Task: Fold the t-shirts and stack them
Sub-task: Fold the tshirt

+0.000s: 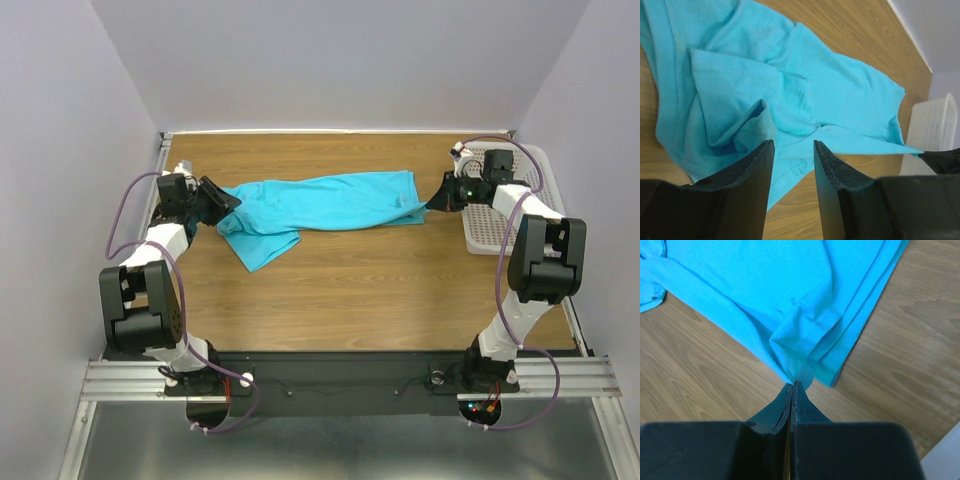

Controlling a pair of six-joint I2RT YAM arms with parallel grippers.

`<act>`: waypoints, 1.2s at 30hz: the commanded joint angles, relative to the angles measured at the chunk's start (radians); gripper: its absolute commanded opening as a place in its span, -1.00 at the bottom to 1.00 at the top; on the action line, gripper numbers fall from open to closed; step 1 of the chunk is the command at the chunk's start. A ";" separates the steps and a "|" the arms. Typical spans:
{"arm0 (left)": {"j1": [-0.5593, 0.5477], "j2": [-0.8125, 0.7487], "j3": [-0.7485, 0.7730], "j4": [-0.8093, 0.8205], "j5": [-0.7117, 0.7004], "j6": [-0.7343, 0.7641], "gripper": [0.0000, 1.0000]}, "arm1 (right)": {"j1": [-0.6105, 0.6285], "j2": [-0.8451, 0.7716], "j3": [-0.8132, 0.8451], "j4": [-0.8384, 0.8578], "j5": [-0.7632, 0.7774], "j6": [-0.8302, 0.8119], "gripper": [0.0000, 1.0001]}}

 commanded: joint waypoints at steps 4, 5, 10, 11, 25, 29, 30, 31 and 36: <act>-0.047 0.067 0.077 -0.080 -0.082 0.076 -0.03 | 0.003 0.000 -0.004 0.004 -0.019 -0.018 -0.99; -0.047 0.071 0.091 -0.094 -0.115 0.087 -0.03 | 0.005 -0.001 -0.004 0.004 -0.019 -0.016 -0.99; -0.049 0.007 0.100 -0.108 -0.180 0.148 -0.03 | 0.005 -0.001 -0.005 0.004 -0.020 -0.018 -0.99; -0.049 -0.017 0.105 -0.105 -0.180 0.156 -0.03 | 0.005 0.002 -0.004 0.003 -0.023 -0.018 -0.99; -0.046 0.126 0.223 -0.186 -0.144 0.302 -0.02 | 0.005 0.006 -0.005 0.003 -0.025 -0.021 -0.99; -0.046 0.153 0.246 -0.206 -0.107 0.314 -0.02 | 0.003 0.003 -0.005 0.003 -0.023 -0.021 -0.99; -0.047 0.156 0.252 -0.214 -0.105 0.317 -0.02 | 0.005 0.005 -0.005 0.003 -0.023 -0.021 -0.99; -0.046 0.160 0.252 -0.228 -0.100 0.331 -0.02 | 0.005 0.006 -0.005 0.003 -0.025 -0.021 -0.99; -0.052 0.153 0.232 -0.256 -0.051 0.375 -0.37 | 0.003 0.011 -0.004 0.003 -0.026 -0.021 -0.99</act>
